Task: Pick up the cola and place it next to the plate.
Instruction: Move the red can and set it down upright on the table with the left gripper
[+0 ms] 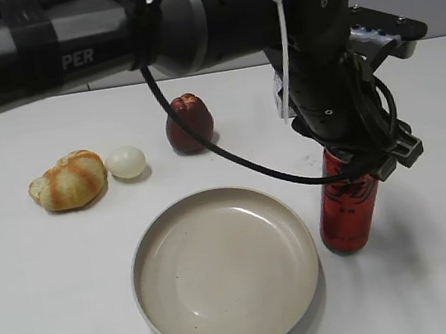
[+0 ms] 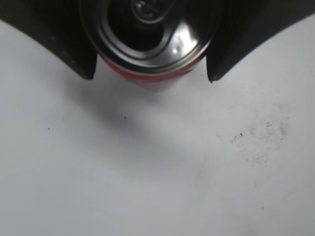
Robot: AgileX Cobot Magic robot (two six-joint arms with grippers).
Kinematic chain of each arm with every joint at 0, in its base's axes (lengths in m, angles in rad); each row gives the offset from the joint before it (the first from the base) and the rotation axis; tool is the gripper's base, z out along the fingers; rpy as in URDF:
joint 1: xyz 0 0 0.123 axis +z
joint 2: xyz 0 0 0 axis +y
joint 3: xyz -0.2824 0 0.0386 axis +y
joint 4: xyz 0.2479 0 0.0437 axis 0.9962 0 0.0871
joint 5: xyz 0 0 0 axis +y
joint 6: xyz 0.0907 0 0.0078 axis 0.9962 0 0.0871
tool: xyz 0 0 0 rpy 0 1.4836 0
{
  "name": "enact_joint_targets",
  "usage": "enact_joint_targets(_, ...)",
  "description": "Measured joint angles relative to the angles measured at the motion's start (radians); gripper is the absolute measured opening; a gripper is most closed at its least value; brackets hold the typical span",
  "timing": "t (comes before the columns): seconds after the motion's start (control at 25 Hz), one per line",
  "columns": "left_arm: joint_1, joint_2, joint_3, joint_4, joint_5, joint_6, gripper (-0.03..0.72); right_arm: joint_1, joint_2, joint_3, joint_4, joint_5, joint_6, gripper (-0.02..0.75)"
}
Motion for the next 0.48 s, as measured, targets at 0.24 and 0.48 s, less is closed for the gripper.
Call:
enact_joint_targets(0.24, 0.000, 0.006, -0.002, -0.003, 0.005, 0.000, 0.554, 0.000, 0.000, 0.000, 0.000, 0.000, 0.000, 0.533)
enact_joint_targets(0.48, 0.000, 0.005, 0.000, -0.004, 0.045, 0.000, 0.658, 0.000, 0.000, 0.000, 0.000, 0.000, 0.000, 0.533)
